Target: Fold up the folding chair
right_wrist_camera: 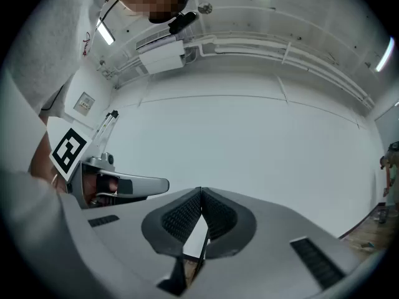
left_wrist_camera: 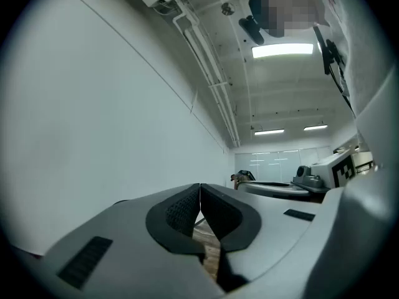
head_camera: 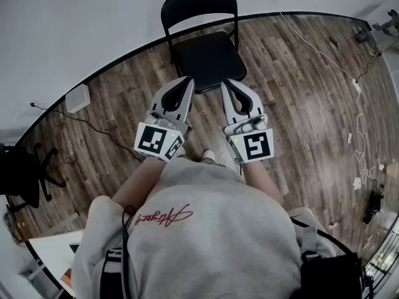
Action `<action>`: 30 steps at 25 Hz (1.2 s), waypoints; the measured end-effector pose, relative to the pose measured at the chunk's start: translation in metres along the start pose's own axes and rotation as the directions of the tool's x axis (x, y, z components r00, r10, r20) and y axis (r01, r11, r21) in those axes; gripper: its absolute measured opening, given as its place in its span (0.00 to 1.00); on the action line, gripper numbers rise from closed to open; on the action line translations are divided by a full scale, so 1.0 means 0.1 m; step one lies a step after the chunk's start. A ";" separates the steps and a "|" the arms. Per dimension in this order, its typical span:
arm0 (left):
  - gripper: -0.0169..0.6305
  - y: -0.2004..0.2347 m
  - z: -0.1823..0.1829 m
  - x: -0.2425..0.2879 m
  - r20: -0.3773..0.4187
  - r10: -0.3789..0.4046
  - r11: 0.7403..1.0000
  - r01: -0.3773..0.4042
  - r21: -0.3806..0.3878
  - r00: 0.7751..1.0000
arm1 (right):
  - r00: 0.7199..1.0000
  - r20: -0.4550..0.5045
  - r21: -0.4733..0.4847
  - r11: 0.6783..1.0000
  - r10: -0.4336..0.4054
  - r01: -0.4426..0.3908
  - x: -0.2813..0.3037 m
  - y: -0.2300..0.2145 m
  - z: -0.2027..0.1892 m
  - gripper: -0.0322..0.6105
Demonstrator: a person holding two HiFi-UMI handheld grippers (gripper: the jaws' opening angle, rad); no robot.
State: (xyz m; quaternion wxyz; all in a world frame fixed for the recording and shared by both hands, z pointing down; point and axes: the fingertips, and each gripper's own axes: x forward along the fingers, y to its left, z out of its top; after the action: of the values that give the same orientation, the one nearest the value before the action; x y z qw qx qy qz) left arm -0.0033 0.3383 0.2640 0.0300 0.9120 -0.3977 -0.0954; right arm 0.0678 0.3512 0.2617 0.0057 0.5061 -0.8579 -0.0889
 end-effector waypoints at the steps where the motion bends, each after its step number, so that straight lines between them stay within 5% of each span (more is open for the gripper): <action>1: 0.05 0.00 0.01 0.00 0.002 0.002 1.000 -0.002 0.001 1.000 | 1.000 0.010 -0.004 1.000 0.000 0.000 -0.01 0.00 0.01 0.07; 30: 0.05 -0.03 -0.07 0.18 -0.006 0.048 0.999 -0.048 -0.001 0.999 | 0.999 0.045 -0.020 1.000 -0.006 0.007 0.00 -0.25 -0.01 0.08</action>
State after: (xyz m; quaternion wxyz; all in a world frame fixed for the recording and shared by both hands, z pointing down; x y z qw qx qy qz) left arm 0.0121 0.3270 0.2681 0.0337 0.9025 -0.4194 -0.0923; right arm 0.0894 0.3393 0.2582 -0.0088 0.5066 -0.8552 -0.1087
